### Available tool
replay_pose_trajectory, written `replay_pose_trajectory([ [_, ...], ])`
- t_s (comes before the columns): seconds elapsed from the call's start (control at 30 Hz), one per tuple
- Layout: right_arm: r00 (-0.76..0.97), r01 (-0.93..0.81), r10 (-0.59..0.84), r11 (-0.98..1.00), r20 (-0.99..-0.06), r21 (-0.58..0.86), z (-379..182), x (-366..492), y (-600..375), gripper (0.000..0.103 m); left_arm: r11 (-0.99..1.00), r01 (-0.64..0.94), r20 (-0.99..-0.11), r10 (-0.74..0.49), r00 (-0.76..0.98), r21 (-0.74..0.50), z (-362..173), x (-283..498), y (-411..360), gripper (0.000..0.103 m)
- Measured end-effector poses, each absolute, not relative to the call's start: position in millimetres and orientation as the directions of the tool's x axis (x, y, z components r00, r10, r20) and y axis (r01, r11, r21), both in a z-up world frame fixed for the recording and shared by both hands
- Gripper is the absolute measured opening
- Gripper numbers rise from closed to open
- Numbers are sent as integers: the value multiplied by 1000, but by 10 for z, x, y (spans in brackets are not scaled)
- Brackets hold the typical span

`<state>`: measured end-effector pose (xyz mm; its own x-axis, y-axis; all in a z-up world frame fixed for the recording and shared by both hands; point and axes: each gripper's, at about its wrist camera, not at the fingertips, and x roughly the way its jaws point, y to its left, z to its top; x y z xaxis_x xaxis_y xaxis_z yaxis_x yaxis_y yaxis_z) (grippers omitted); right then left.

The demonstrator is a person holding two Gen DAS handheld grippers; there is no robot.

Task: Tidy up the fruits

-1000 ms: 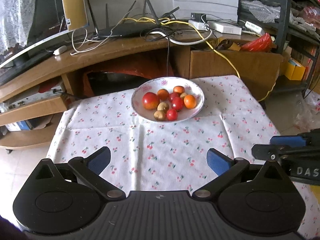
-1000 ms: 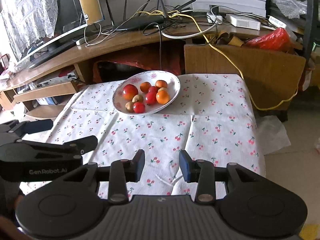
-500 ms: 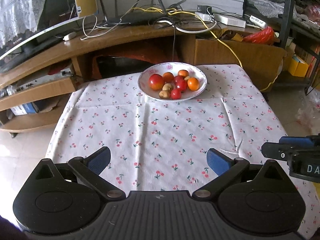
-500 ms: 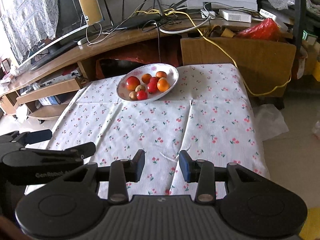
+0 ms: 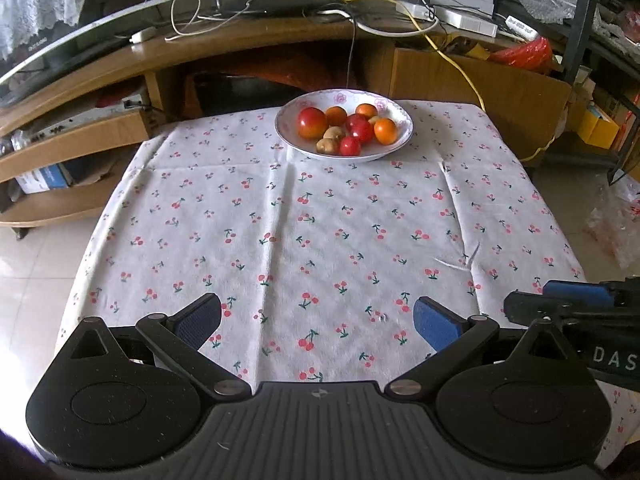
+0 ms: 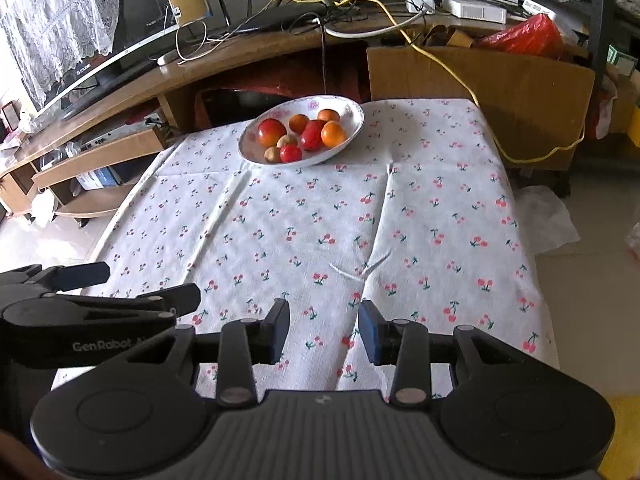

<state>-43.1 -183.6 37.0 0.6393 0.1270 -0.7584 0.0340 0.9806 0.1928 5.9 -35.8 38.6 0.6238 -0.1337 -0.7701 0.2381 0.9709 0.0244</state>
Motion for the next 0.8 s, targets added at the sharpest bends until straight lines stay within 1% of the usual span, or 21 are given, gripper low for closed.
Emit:
replay_pose_trajectory([
  [0.8,621,64,125,976,-774,209,305,-470,-1828,38,965,262,-754,-148,640,33,381,-35,-385,103],
])
